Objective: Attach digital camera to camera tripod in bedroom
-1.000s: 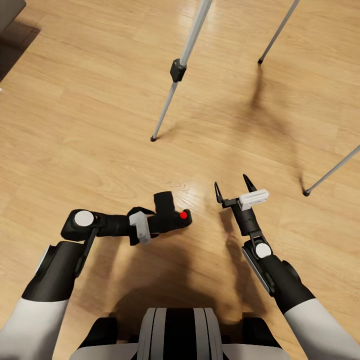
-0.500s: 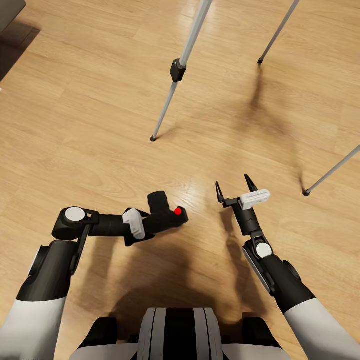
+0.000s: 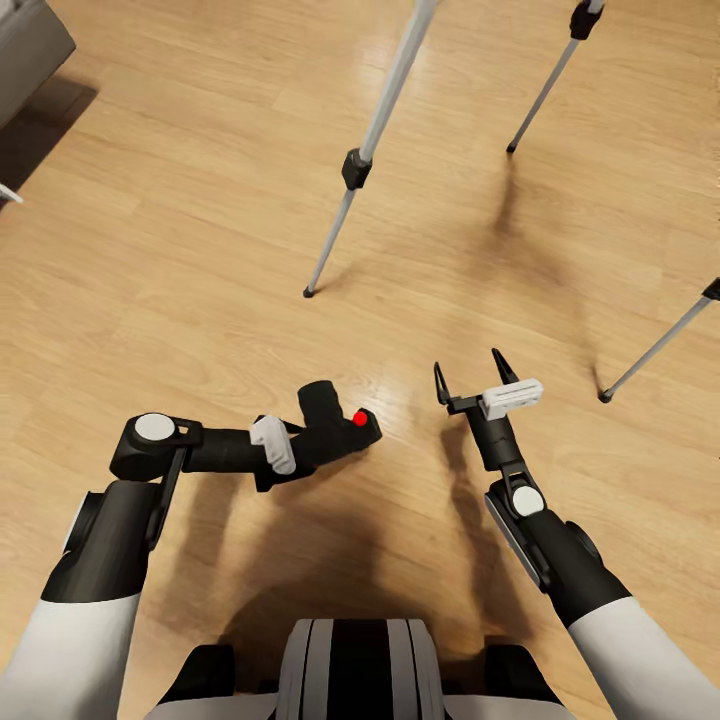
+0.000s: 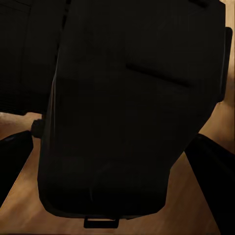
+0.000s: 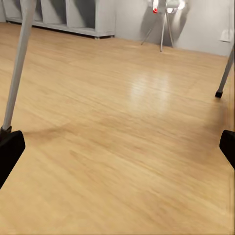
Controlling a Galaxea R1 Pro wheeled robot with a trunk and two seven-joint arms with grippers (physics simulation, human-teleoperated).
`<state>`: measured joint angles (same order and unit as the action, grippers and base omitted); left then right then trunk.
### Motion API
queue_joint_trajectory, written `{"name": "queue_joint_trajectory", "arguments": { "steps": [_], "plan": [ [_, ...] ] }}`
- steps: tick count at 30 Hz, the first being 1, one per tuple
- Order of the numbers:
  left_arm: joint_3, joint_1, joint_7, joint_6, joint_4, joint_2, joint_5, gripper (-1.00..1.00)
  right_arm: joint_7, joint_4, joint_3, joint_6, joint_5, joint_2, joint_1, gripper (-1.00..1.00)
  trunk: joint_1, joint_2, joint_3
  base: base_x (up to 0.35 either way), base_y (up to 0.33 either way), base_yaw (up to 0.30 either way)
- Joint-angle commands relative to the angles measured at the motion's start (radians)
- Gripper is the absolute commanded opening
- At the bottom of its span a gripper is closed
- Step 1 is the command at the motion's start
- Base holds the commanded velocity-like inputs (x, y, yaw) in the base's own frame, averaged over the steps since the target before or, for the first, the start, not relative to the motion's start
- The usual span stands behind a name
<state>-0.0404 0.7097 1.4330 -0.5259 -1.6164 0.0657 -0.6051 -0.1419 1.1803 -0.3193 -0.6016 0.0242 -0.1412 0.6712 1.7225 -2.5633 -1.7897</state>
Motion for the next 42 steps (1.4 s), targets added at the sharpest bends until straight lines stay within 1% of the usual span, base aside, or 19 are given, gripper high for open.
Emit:
{"name": "queue_joint_trajectory", "arguments": {
  "steps": [1,3,4,5,6,11,14,17,18,21,22,24,29,33,34,36,42],
  "plan": [
    [0.004,0.001,0.005,-0.059,-0.001,-0.002,-0.005,-1.00,-0.043,-0.001,-0.004,-0.002,0.002,-0.001,0.001,1.00,-0.001,0.000,0.004,0.000,0.000,0.000],
    [0.007,0.001,0.004,-0.098,-0.001,-0.004,-0.005,-1.00,-0.059,-0.001,-0.005,-0.002,0.002,-0.001,0.001,1.00,-0.001,0.001,0.011,0.000,0.000,0.000],
    [0.007,0.001,0.005,-0.141,-0.002,-0.005,-0.005,-1.00,-0.068,0.000,-0.005,-0.001,0.001,-0.001,0.001,1.00,-0.002,0.001,0.015,0.000,0.000,0.000],
    [0.008,0.001,0.005,-0.156,-0.003,-0.005,-0.005,-1.00,-0.070,0.001,-0.005,0.000,0.001,-0.001,0.001,1.00,-0.002,0.001,0.019,0.000,0.000,0.000],
    [0.008,0.001,0.005,-0.185,-0.003,-0.006,-0.005,-1.00,-0.073,0.002,-0.005,0.002,0.001,0.000,0.001,1.00,-0.003,0.001,0.023,0.000,0.000,0.000],
    [0.008,0.001,0.003,-0.247,-0.003,-0.009,-0.005,-1.00,-0.078,0.003,-0.003,0.012,-0.010,0.000,0.001,1.00,-0.005,0.002,0.042,0.000,0.000,0.000],
    [0.007,0.001,0.001,-0.279,-0.007,-0.018,-0.005,-1.00,-0.079,0.005,-0.001,0.031,-0.022,0.000,0.001,1.00,-0.006,0.003,0.054,0.000,0.000,0.000],
    [0.006,0.001,0.000,-0.293,-0.009,-0.026,-0.005,-1.00,-0.078,0.008,0.002,0.062,-0.026,-0.001,0.001,1.00,-0.008,0.004,0.065,0.000,0.000,0.000],
    [0.004,0.001,0.000,-0.303,-0.013,-0.045,-0.007,-1.00,-0.075,0.009,0.022,0.146,-0.032,-0.001,0.001,1.00,-0.008,0.004,0.069,0.000,0.000,0.000],
    [0.003,0.001,0.000,-0.307,-0.014,-0.060,-0.010,-1.00,-0.073,0.011,0.041,0.197,-0.035,-0.001,0.001,1.00,-0.010,0.005,0.081,0.000,0.000,0.000],
    [0.003,0.001,0.000,-0.308,-0.015,-0.067,-0.012,-1.00,-0.072,0.012,0.050,0.224,-0.036,-0.001,0.001,1.00,-0.010,0.005,0.085,0.000,0.000,0.000],
    [0.002,0.001,0.000,-0.310,-0.015,-0.074,-0.013,-1.00,-0.071,0.016,0.060,0.256,-0.037,0.000,0.001,1.00,-0.011,0.005,0.092,0.000,0.000,0.000],
    [0.002,0.001,-0.001,-0.310,-0.014,-0.076,-0.015,-1.00,-0.071,0.023,0.064,0.274,-0.038,0.002,0.001,1.00,-0.013,0.007,0.112,0.000,0.000,0.000],
    [0.002,0.001,-0.002,-0.310,-0.014,-0.075,-0.016,-1.00,-0.071,0.025,0.064,0.277,-0.038,0.015,0.001,1.00,-0.015,0.008,0.127,0.000,0.000,0.000],
    [0.002,0.001,-0.002,-0.309,-0.014,-0.075,-0.016,-1.00,-0.071,0.026,0.065,0.276,-0.038,0.023,0.001,1.00,-0.015,0.008,0.131,0.000,0.000,0.000],
    [0.002,0.001,-0.002,-0.309,-0.014,-0.075,-0.016,-1.00,-0.071,0.026,0.065,0.275,-0.038,0.030,0.001,1.00,-0.016,0.008,0.139,0.000,0.000,0.000],
    [0.001,0.001,-0.001,-0.310,-0.014,-0.076,-0.016,-1.00,-0.071,0.027,0.062,0.274,-0.038,0.040,0.001,1.00,-0.019,0.010,0.162,0.000,0.000,0.000]
  ]
}}
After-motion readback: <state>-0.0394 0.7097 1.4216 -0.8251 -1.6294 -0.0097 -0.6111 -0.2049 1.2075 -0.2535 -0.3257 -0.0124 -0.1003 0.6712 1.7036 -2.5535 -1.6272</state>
